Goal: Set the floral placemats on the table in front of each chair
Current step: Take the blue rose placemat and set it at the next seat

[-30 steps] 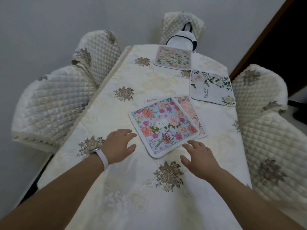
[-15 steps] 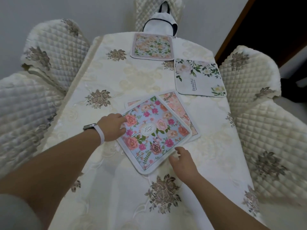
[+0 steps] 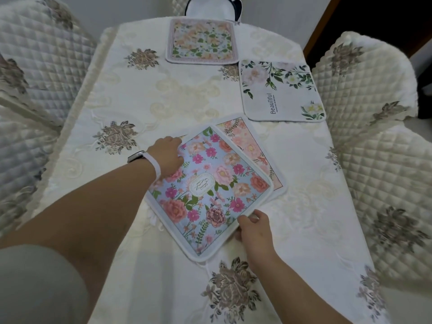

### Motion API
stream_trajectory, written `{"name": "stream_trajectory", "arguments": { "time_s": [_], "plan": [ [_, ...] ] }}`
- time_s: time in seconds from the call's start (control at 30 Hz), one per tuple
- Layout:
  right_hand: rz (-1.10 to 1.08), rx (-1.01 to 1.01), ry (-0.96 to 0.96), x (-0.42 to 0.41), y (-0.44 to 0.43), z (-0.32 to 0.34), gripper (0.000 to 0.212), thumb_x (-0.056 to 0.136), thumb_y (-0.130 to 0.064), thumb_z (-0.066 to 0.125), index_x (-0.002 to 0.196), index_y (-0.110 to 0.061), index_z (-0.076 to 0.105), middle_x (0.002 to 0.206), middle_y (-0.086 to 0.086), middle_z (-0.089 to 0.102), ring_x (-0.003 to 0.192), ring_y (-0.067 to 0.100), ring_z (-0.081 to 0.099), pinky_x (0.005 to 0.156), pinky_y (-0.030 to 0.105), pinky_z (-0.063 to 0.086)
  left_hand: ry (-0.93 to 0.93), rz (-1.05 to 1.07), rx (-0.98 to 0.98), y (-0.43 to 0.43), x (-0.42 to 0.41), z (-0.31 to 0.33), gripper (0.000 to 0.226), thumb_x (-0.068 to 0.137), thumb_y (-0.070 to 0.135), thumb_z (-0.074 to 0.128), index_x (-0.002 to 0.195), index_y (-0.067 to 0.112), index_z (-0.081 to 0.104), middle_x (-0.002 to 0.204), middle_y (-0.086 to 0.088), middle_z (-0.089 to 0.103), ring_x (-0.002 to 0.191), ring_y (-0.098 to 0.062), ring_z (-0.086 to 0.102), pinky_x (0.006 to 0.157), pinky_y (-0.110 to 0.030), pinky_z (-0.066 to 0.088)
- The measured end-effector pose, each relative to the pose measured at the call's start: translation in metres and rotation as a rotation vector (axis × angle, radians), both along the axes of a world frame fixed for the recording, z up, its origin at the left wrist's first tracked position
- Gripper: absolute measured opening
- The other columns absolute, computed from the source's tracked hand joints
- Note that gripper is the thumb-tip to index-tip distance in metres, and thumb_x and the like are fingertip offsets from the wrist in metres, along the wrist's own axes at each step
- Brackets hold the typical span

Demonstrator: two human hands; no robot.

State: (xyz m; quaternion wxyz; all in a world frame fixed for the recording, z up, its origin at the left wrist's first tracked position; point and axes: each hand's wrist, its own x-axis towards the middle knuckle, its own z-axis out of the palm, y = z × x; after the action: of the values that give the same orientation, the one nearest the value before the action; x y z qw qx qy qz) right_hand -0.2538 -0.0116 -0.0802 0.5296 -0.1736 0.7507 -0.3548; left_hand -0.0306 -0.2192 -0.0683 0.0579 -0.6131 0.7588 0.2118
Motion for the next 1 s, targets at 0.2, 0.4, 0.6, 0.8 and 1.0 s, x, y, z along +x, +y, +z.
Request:
{"name": "stream_trajectory", "arguments": {
  "time_s": [0.2,0.4,0.6,0.8,1.0],
  "plan": [
    [0.033,0.005,0.020,-0.001,-0.002,-0.005,0.010,0.091,-0.012,0.058,0.100,-0.014,0.056,0.096,0.016,0.062,0.079,0.026,0.061,0.065,0.038,0.054,0.001,0.125,0.012,-0.009,-0.012,-0.010,0.051,0.086,0.012,0.050,0.136,0.012,0.042,0.126,-0.018,0.045,0.114,-0.038,0.044,0.089,-0.045,0.045],
    [0.070,0.002,0.058,-0.009,0.002,-0.001,0.011,0.092,-0.012,0.056,0.103,-0.014,0.059,0.099,0.011,0.067,0.088,0.029,0.067,0.073,0.045,0.059,0.203,0.235,0.019,0.011,-0.005,-0.009,0.012,0.089,0.004,0.044,0.096,0.008,0.053,0.084,-0.015,0.060,0.061,-0.025,0.052,0.051,-0.031,0.039],
    [0.082,-0.065,0.100,-0.019,0.014,0.016,0.012,0.093,-0.015,0.056,0.100,-0.023,0.062,0.095,-0.004,0.070,0.082,0.013,0.068,0.057,0.023,0.052,0.360,0.340,0.029,0.068,0.012,0.003,0.005,0.094,0.017,0.049,0.098,0.019,0.049,0.077,-0.009,0.060,0.056,-0.023,0.055,0.047,-0.031,0.043],
    [0.125,-0.107,0.158,-0.031,0.039,0.049,0.012,0.093,-0.017,0.057,0.099,-0.026,0.061,0.096,-0.005,0.071,0.083,0.016,0.070,0.059,0.028,0.054,0.612,0.420,-0.011,0.141,0.020,0.038,0.014,0.093,0.026,0.059,0.086,0.031,0.048,0.076,-0.004,0.060,0.051,-0.013,0.049,0.039,-0.017,0.038],
    [0.208,-0.195,0.260,-0.039,0.069,0.097,0.009,0.092,-0.016,0.057,0.093,-0.025,0.059,0.094,-0.001,0.069,0.081,0.017,0.069,0.055,0.030,0.052,0.817,0.504,-0.093,0.208,0.029,0.084,0.013,0.090,0.029,0.065,0.090,0.034,0.053,0.089,0.003,0.068,0.071,-0.013,0.065,0.055,-0.020,0.050]
  ]
}}
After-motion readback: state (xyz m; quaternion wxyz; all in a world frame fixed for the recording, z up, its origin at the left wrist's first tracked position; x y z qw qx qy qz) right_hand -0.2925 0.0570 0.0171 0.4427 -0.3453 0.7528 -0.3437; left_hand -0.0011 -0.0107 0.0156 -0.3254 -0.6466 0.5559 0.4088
